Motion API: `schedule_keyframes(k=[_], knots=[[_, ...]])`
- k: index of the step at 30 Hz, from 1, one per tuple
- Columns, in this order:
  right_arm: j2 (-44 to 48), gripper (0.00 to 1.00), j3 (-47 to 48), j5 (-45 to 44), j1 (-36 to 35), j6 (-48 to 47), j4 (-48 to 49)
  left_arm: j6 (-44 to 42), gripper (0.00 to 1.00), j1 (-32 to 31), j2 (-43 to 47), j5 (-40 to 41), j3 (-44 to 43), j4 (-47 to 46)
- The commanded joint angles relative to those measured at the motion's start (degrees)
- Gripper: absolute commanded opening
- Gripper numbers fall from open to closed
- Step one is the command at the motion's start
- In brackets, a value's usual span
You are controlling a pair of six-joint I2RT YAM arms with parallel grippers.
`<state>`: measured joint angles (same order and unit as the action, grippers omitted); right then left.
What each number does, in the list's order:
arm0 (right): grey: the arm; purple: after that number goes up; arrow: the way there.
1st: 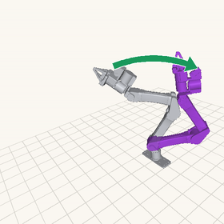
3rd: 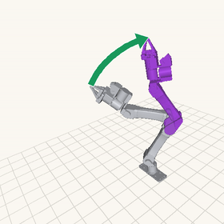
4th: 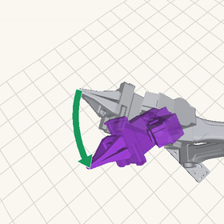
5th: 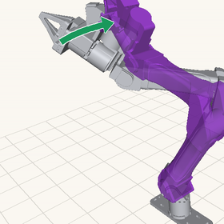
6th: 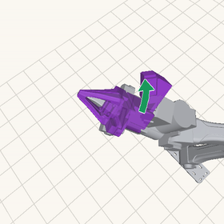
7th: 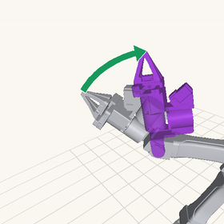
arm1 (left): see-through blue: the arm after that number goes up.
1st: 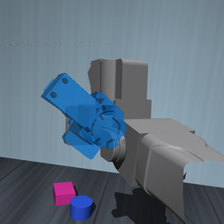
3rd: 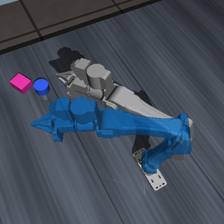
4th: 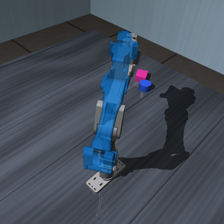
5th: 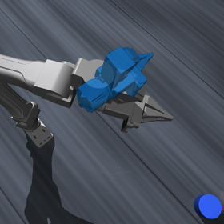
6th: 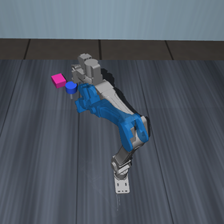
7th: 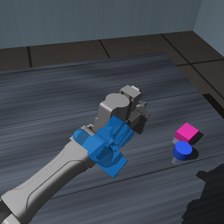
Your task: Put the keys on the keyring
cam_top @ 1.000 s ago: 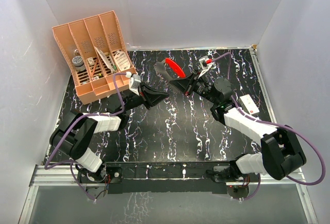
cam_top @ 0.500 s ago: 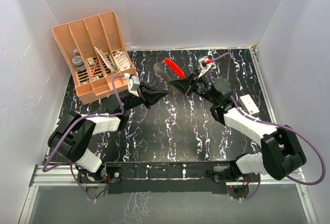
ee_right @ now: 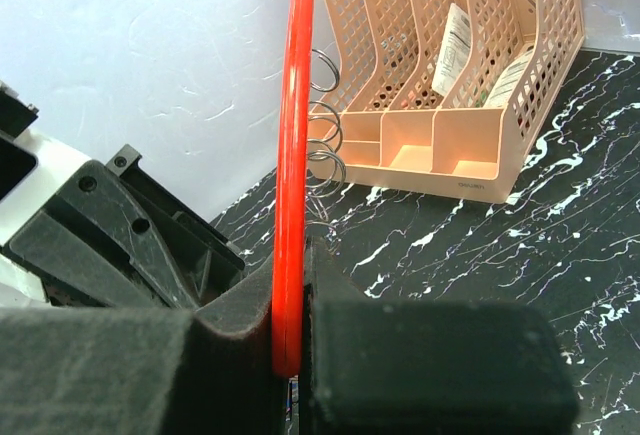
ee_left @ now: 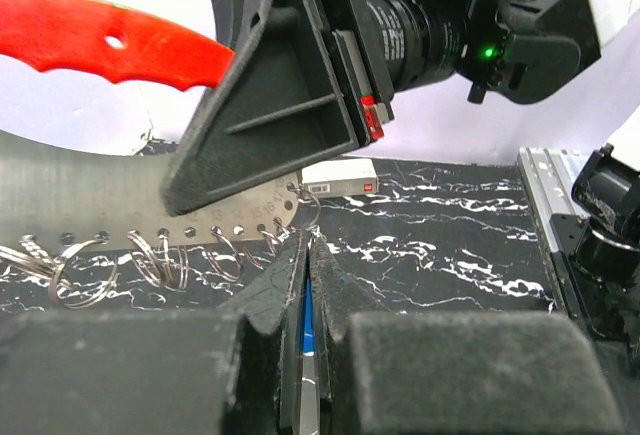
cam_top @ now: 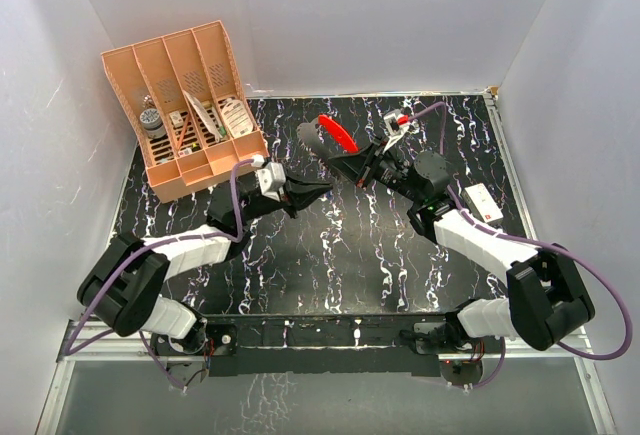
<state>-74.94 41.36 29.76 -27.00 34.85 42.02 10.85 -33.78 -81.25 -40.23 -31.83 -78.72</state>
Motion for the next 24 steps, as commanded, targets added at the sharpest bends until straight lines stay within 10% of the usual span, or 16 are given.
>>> schedule_keyframes(k=[1, 24], knots=[[2.72, 0.00, 2.96, -0.14, -0.41, -0.30, 1.99, -7.96, 0.00, -1.14, 2.61, 0.54, -0.50, 4.04], [2.74, 0.00, 5.97, 0.19, -0.87, -0.69, -3.66, -21.02, 0.00, -3.12, 5.78, 11.01, 1.48, 7.68]])
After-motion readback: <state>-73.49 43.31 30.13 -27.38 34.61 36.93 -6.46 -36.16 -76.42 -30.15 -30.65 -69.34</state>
